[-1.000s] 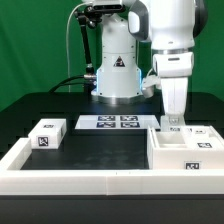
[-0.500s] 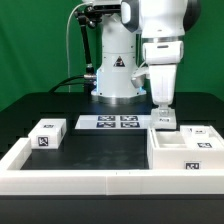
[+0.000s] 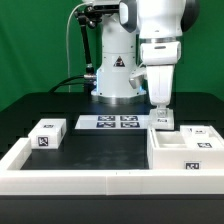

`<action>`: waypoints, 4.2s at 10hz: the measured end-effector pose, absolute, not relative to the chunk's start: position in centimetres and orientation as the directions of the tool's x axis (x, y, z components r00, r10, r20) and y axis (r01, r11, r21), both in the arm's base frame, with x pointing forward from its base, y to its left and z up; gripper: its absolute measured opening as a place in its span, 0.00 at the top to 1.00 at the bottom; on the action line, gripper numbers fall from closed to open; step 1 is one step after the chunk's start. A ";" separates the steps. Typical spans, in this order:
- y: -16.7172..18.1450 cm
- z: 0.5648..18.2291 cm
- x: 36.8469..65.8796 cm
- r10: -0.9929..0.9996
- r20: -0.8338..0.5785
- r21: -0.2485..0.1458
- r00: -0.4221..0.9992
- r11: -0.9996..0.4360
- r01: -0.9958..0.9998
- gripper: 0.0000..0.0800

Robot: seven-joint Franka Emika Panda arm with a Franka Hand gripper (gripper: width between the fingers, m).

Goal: Assemble cabinet

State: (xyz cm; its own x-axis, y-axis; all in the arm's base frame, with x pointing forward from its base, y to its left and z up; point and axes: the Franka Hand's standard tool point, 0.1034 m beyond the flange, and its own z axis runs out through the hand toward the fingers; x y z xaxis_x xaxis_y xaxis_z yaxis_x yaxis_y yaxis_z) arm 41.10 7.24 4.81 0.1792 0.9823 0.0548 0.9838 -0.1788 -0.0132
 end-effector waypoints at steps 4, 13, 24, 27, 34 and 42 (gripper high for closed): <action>7.3 5.0 42.1 0.983 0.056 -0.010 0.175 -0.174 0.985 0.91; 6.9 5.8 44.5 0.984 0.052 -0.006 0.173 -0.173 0.985 0.91; 7.1 5.5 46.4 0.987 0.065 0.004 0.145 -0.146 0.989 0.91; 7.0 5.5 46.5 0.992 0.050 0.002 0.115 -0.115 0.993 0.91; 6.5 5.5 47.4 0.997 0.050 0.004 0.057 -0.058 0.998 0.91; 6.3 5.6 50.8 0.997 0.059 0.022 0.046 -0.047 0.999 0.91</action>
Offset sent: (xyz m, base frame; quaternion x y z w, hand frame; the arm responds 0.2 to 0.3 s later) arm 0.0118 0.0039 -0.0007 0.0062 0.0047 -0.0417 0.9991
